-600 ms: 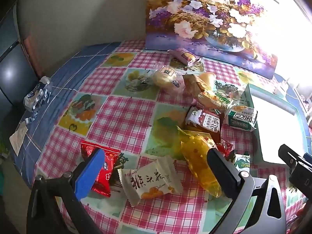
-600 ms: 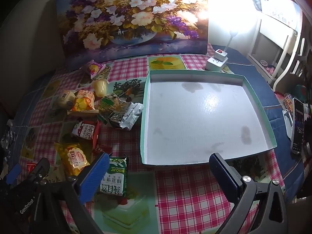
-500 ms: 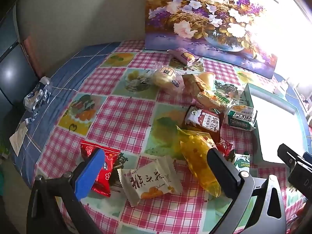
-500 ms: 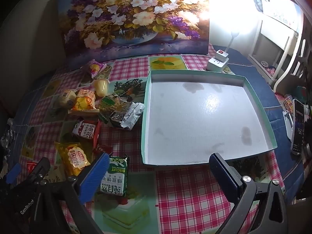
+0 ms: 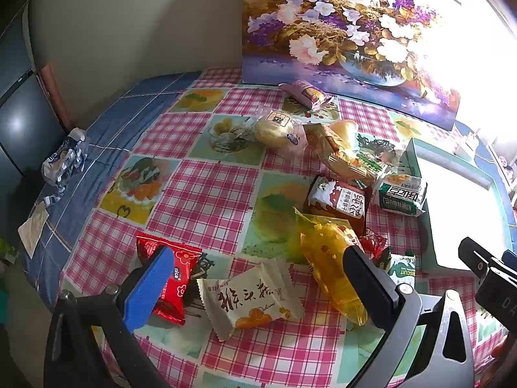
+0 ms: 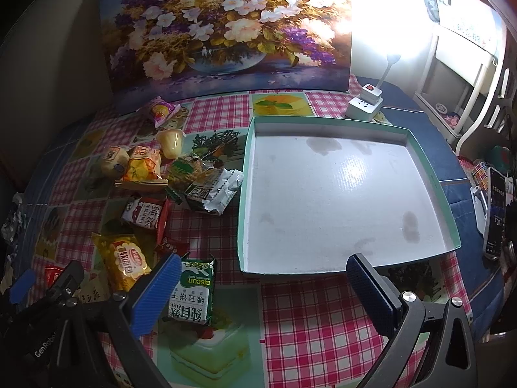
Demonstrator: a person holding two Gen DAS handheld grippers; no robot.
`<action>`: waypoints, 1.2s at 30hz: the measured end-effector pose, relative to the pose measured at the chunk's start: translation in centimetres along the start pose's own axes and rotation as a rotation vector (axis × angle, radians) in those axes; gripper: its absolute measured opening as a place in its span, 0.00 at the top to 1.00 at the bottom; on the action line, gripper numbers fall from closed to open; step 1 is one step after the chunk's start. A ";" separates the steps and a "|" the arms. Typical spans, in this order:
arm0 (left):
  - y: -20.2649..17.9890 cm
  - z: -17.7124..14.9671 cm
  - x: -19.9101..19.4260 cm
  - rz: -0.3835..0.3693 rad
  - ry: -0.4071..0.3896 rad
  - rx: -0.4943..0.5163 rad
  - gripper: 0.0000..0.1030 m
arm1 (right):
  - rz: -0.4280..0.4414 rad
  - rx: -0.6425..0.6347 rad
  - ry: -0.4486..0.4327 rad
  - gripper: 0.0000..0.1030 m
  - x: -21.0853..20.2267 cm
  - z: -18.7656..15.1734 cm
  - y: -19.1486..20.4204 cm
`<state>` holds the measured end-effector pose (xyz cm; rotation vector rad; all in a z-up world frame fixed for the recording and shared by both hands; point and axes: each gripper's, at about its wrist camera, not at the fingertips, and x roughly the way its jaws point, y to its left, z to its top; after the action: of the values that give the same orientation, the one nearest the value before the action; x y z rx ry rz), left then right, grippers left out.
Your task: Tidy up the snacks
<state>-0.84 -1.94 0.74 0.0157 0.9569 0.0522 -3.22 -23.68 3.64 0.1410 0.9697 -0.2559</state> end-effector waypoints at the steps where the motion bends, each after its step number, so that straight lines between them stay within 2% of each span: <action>1: 0.0 0.0 0.0 0.000 0.000 0.000 0.00 | 0.000 0.000 -0.001 0.00 0.0 0.0 0.0; 36: 0.1 -0.4 0.7 -0.005 0.034 -0.016 0.00 | 0.008 -0.009 0.012 0.00 0.7 -0.1 0.6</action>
<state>-0.79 -1.82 -0.08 -0.0029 0.9907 0.0555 -2.77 -23.23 2.99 0.1386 0.9816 -0.2434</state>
